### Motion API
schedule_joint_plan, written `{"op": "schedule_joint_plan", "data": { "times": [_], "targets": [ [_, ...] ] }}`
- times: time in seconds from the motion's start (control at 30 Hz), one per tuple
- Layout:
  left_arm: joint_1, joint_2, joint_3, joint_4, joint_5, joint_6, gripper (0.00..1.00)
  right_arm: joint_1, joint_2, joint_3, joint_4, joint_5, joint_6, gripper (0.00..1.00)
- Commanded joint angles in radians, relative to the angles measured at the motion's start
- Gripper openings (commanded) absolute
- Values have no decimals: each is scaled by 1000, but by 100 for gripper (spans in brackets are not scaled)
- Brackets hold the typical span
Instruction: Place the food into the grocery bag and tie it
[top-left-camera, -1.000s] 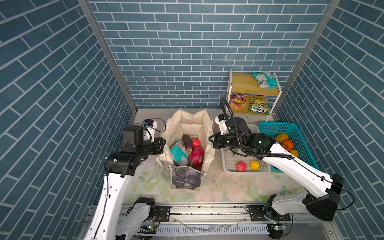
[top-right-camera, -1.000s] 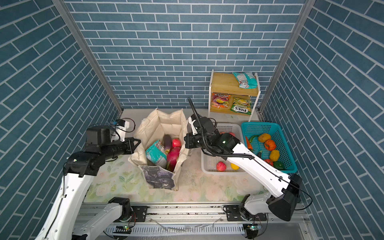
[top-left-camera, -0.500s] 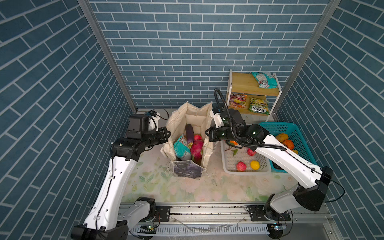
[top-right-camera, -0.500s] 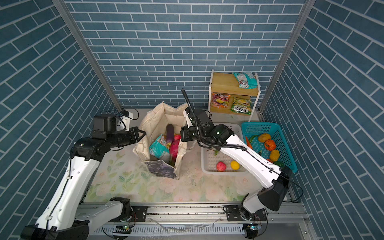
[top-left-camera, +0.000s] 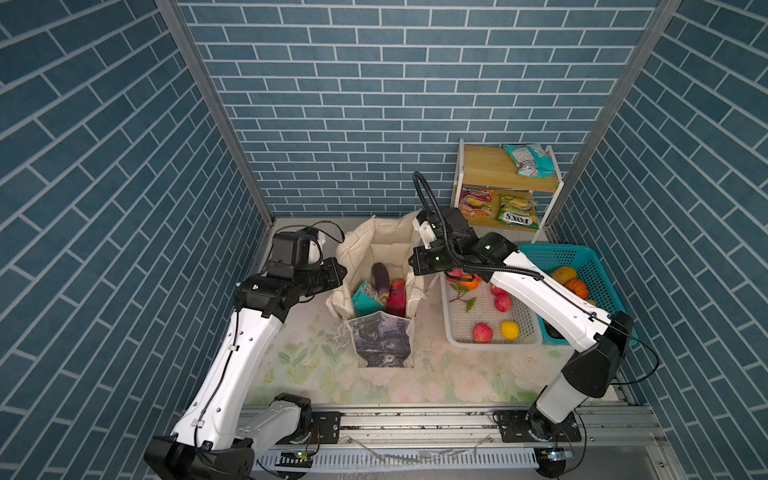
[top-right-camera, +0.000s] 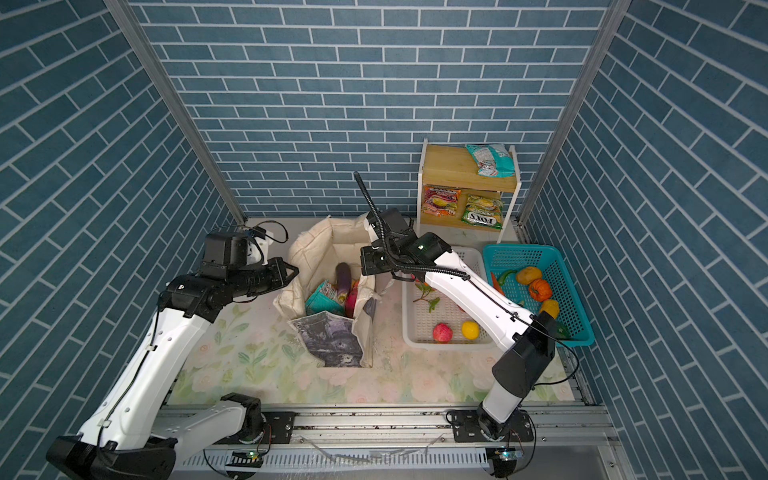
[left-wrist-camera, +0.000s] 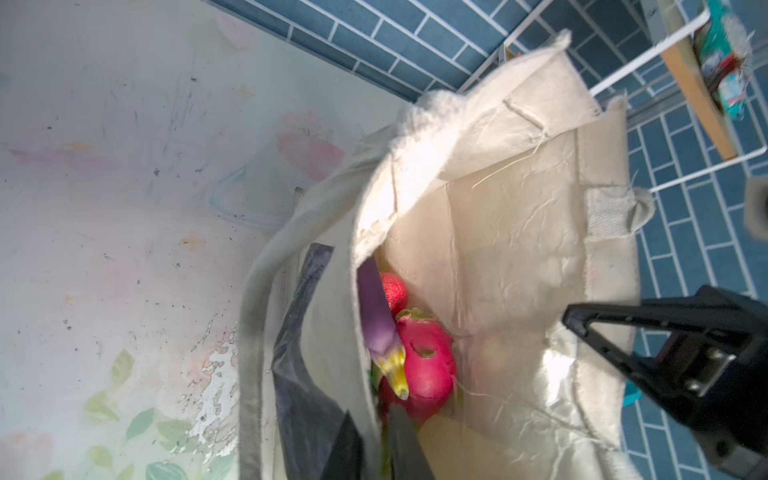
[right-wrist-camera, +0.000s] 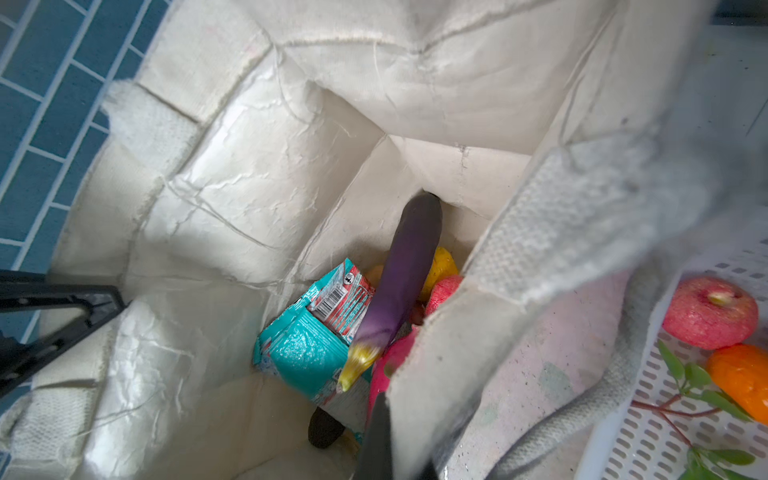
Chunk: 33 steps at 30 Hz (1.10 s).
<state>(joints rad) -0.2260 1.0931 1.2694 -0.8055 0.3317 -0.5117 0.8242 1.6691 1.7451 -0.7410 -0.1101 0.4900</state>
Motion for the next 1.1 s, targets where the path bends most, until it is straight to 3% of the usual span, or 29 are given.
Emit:
{"op": "schedule_joint_plan", "data": {
  "times": [0.0, 0.2, 0.37, 0.67, 0.73, 0.83, 1.07],
  "targets": [
    [-3, -2, 40, -35, -45, 12, 30, -4, 6, 33, -4, -10, -48, 0],
    [-3, -57, 76, -74, -121, 32, 57, -7, -6, 20, -30, 56, -60, 0],
    [-1, -133, 143, -151, -260, 58, 64, -20, -40, -15, -26, 84, -65, 0],
    [53, -310, 149, -226, -404, 63, 74, -45, -79, -55, -11, 69, -71, 0],
    [94, -313, 110, -238, -366, 50, 74, -52, -87, -68, -3, 60, -71, 0],
    [190, -309, -9, -214, -221, 20, 74, -65, -100, -88, 5, 49, -76, 0],
    [539, -297, -372, 0, 358, -68, 66, -87, -127, -131, 18, 30, -84, 0]
  ]
}}
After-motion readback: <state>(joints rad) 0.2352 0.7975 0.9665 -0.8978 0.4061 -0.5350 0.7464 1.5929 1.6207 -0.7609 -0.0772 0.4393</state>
